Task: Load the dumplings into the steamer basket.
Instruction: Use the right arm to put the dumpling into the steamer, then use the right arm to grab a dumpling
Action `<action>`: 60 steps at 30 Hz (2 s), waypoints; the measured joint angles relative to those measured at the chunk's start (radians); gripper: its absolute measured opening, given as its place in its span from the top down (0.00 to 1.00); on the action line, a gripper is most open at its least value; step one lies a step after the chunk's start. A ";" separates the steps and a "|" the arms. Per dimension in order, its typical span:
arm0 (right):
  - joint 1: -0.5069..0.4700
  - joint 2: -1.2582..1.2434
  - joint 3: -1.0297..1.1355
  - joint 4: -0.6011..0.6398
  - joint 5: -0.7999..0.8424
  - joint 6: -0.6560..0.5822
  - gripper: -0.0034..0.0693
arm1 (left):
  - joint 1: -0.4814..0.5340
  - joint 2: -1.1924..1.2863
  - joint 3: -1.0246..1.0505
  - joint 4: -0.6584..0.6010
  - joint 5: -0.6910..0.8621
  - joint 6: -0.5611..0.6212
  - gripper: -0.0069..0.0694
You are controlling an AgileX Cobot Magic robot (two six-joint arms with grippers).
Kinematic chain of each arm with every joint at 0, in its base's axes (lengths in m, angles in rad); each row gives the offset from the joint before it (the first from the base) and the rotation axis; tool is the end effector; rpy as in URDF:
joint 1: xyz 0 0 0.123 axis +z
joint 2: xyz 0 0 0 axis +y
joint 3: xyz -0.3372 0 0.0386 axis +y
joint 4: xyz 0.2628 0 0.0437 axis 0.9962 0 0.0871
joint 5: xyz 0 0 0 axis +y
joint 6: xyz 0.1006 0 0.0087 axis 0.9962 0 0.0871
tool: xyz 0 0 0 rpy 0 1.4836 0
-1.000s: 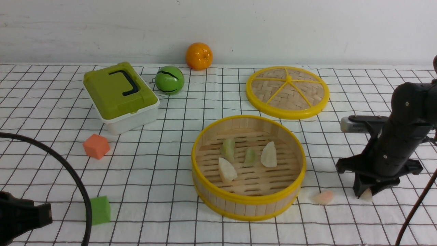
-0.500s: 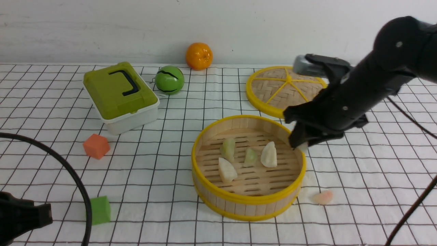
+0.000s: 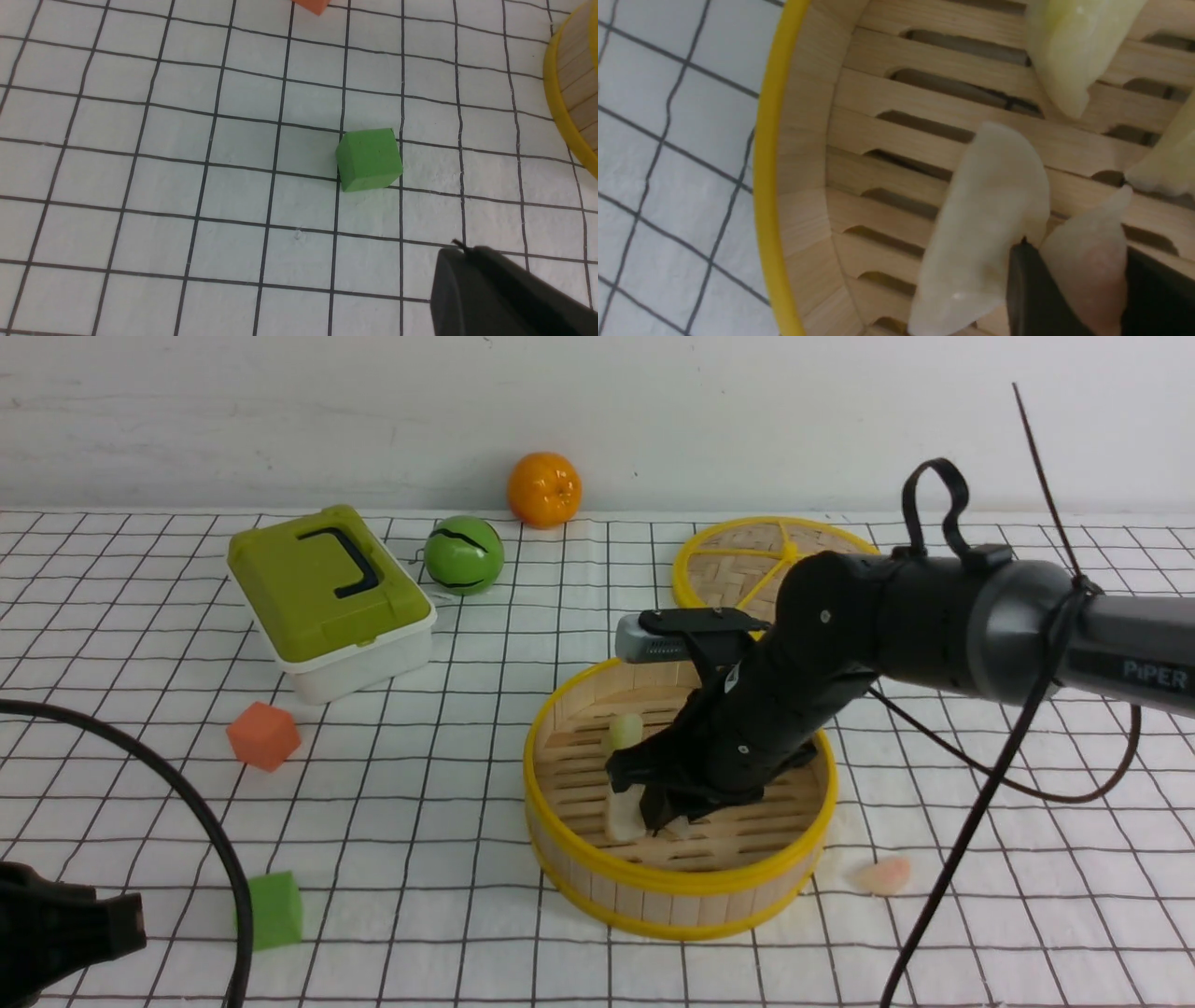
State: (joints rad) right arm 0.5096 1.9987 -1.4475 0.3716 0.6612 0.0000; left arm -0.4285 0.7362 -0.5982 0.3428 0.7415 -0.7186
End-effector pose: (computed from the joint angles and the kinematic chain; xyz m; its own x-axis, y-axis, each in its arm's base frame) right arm 0.3968 0.2476 0.2260 -0.9065 -0.1783 -0.3828 -0.3127 0.8926 0.3247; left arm 0.1127 -0.0262 0.3172 -0.6763 -0.1676 -0.7173 -0.0510 0.9821 -0.1814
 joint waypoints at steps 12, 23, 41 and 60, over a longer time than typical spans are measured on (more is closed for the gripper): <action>0.000 0.002 0.000 -0.058 -0.043 0.106 0.69 | 0.000 0.000 0.000 -0.005 0.000 0.000 0.90; 0.000 -0.011 0.000 -0.044 -0.036 0.123 0.36 | 0.000 0.000 0.000 -0.005 0.000 0.000 0.89; -0.155 -0.319 0.027 -0.314 0.266 0.249 0.21 | 0.000 0.000 0.000 -0.005 0.008 0.000 0.88; -0.268 -0.219 0.369 -0.117 -0.112 0.349 0.39 | 0.000 0.000 0.000 -0.009 -0.008 0.000 0.88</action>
State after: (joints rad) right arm 0.2417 1.7793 -1.0783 0.2548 0.5496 0.3487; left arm -0.4285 0.7362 -0.5982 0.3342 0.7335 -0.7186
